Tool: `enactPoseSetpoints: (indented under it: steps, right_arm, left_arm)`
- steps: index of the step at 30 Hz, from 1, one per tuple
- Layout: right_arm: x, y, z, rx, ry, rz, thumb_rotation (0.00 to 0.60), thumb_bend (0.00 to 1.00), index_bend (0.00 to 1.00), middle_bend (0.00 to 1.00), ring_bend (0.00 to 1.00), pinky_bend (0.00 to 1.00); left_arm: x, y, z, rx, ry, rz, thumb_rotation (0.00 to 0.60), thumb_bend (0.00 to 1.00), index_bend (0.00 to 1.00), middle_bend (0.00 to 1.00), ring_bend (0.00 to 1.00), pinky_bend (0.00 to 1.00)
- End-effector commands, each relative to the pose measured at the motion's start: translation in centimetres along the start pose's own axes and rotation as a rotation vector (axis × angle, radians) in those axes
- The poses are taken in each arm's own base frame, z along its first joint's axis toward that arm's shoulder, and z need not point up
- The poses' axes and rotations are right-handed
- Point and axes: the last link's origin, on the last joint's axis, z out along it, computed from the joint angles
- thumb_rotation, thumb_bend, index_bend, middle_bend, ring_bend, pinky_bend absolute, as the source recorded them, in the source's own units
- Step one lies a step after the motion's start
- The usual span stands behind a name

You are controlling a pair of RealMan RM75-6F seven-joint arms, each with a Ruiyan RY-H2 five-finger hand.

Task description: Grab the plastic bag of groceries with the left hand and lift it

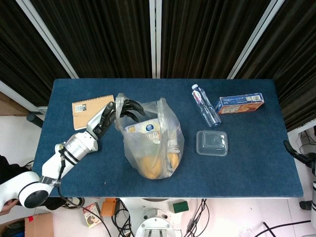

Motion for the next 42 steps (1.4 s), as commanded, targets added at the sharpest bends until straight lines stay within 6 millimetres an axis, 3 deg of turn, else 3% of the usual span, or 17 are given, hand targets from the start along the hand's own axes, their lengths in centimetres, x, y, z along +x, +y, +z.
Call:
enactPoseSetpoints:
  steps: [1, 6, 11, 22, 28, 36, 42]
  right_arm:
    - [-0.3, -0.1, 0.1, 0.003, -0.006, 0.001, 0.600, 0.14, 0.00, 0.00, 0.00, 0.00]
    - [-0.7, -0.7, 0.4, 0.031, -0.013, -0.008, 0.600, 0.14, 0.00, 0.00, 0.00, 0.00]
    - [-1.1, -3.1, 2.2, 0.099, -0.004, 0.026, 0.600, 0.14, 0.00, 0.00, 0.00, 0.00]
    - [-3.1, -14.6, 7.9, 0.328, -0.050, 0.108, 0.600, 0.15, 0.00, 0.00, 0.00, 0.00]
    - [-4.3, -19.8, 9.7, 0.404, -0.064, 0.136, 0.600, 0.15, 0.00, 0.00, 0.00, 0.00]
    - [-5.8, -24.5, 10.6, 0.447, -0.103, 0.191, 0.600, 0.15, 0.00, 0.00, 0.00, 0.00]
    - [-6.9, -26.7, 11.1, 0.476, -0.126, 0.191, 0.600, 0.15, 0.00, 0.00, 0.00, 0.00]
  left_arm:
    - [-0.3, 0.2, 0.0, -0.006, -0.014, -0.040, 0.002, 0.00, 0.34, 0.36, 0.24, 0.38]
    - [-0.3, 0.2, -0.1, -0.014, -0.035, -0.062, 0.033, 0.00, 0.34, 0.36, 0.24, 0.38]
    - [-0.8, 0.1, -0.1, -0.006, -0.051, -0.069, 0.033, 0.00, 0.33, 0.36, 0.24, 0.38]
    - [-1.7, 0.4, 0.0, 0.003, -0.059, -0.084, 0.033, 0.00, 0.29, 0.33, 0.24, 0.38]
    - [-1.6, 0.3, 0.0, -0.008, -0.041, -0.078, 0.033, 0.00, 0.29, 0.33, 0.24, 0.37]
    - [-1.6, 0.4, 0.0, -0.005, -0.036, -0.070, 0.033, 0.00, 0.29, 0.33, 0.24, 0.37]
    - [-1.7, 0.5, -0.1, -0.001, -0.037, -0.061, 0.031, 0.00, 0.29, 0.33, 0.24, 0.37]
